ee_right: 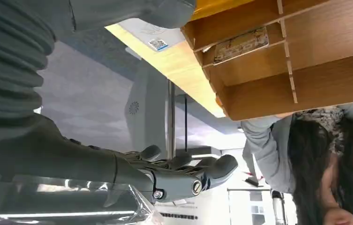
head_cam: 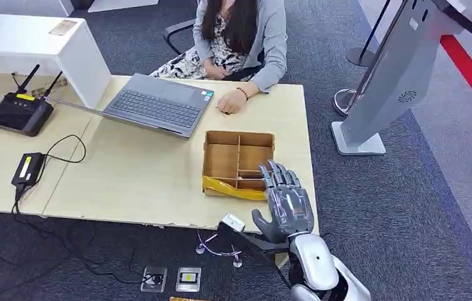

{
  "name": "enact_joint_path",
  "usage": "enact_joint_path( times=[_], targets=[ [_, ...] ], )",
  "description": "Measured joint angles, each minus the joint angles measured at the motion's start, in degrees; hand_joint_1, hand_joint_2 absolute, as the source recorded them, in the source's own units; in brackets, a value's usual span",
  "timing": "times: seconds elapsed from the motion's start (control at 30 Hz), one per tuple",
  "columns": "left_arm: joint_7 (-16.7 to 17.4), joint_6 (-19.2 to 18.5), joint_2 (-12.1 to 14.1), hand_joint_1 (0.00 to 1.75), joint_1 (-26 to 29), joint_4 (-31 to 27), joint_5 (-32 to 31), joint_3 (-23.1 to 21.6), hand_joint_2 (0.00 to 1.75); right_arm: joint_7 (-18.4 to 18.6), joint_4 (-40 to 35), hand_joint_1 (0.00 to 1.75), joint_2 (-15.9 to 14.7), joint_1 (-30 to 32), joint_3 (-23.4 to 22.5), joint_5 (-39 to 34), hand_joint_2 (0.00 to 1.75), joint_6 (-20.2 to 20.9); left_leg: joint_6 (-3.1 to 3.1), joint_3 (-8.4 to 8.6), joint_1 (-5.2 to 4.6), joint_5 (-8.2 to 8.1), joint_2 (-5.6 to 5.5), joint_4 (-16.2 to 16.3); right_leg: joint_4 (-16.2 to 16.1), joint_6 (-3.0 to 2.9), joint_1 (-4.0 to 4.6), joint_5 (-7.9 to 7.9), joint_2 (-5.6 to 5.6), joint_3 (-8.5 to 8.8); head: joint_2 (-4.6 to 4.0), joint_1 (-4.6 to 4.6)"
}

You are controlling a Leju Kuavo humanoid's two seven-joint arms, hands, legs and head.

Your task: Pass the card to the sensor for recognition and then transmit it.

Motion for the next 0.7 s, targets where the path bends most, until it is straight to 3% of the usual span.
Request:
enact_joint_path(
  times=[0.13, 0.27, 0.47, 0.7],
  targets=[
    [-3.21, 0.0, -0.28, 0.0, 1.29, 0.0, 1.99, 0.0, 0.0, 0.44, -0.28, 0.0, 0.09, 0.02, 0.0, -0.61, 1.75, 0.5, -0.02, 0.02, 0.0, -0.02, 0.0, 0.0, 0.0, 0.0, 0.0, 0.0, 0.01, -0.01, -0.02, 0.02],
    [-2.83, 0.0, -0.46, 0.0, 1.86, 0.0, 2.07, 0.0, 0.0, 0.46, -0.33, 0.0, 0.09, 0.0, 0.04, -0.63, 1.75, 0.52, -0.02, 0.01, 0.01, -0.01, -0.01, 0.0, 0.0, 0.0, 0.01, 0.0, -0.02, -0.01, -0.02, 0.02],
    [8.73, 0.02, 1.58, 0.0, 2.88, 0.37, 0.24, -1.49, 0.0, -0.72, 0.07, 0.0, -0.02, -0.99, 0.0, -2.06, 1.75, 0.5, -0.06, 0.01, 0.03, -0.03, -0.01, -0.01, 0.0, -0.01, 0.03, -0.01, -0.01, -0.01, -0.02, 0.0],
    [11.5, 0.02, 1.77, 0.0, 3.67, 0.46, -0.37, -2.84, 0.0, -2.76, 2.12, 0.0, -0.22, -2.36, -0.09, -2.75, 1.75, -0.61, -0.05, -0.01, 0.02, -0.03, -0.05, 0.0, -0.01, -0.01, 0.02, -0.02, -0.05, -0.03, -0.02, 0.02]
  ],
)
